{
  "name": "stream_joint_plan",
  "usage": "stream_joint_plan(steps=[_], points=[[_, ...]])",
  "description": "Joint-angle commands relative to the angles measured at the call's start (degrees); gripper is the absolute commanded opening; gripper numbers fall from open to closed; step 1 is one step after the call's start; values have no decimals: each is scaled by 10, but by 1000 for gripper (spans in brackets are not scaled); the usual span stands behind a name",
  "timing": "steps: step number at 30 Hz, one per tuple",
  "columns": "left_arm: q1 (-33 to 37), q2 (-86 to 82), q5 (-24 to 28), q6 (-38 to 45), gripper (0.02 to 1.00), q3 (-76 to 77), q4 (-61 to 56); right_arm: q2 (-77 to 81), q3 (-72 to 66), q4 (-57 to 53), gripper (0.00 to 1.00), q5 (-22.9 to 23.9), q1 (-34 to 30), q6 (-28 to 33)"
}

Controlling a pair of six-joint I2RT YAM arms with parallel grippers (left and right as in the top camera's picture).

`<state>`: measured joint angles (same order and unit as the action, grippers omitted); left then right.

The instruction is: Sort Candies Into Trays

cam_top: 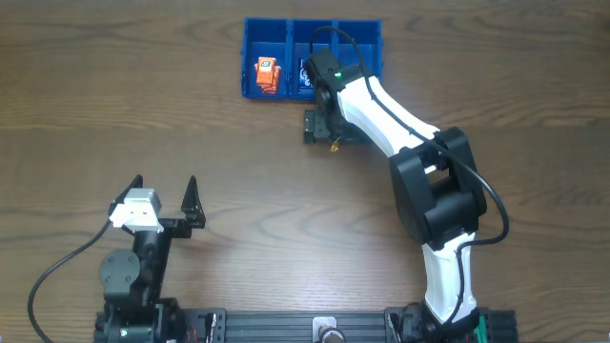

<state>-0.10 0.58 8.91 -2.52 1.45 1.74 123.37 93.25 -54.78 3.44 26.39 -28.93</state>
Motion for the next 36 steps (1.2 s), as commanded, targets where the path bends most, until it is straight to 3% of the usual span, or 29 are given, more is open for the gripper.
stream_joint_plan(steps=[1, 4, 7, 17, 26, 31, 36], points=[[2, -4, 12, 9, 998, -12, 19, 26, -3, 1, 1000, 9, 2, -12], [2, -4, 12, 9, 998, -12, 19, 32, -3, 3, 991, 9, 2, -13], [2, -4, 12, 9, 998, -12, 19, 33, -3, 6, 890, 7, 2, -13], [2, -4, 12, 9, 998, -12, 19, 33, -3, 17, 316, -6, 2, -13], [2, -4, 12, 9, 998, -12, 19, 26, -2, 20, 38, -8, 2, -13], [2, -4, 12, 9, 998, -12, 19, -56, 8, 38, 38, 11, 3, 10], [2, -4, 12, 9, 998, -12, 19, -147, 39, 112, 36, 143, 0, 57]])
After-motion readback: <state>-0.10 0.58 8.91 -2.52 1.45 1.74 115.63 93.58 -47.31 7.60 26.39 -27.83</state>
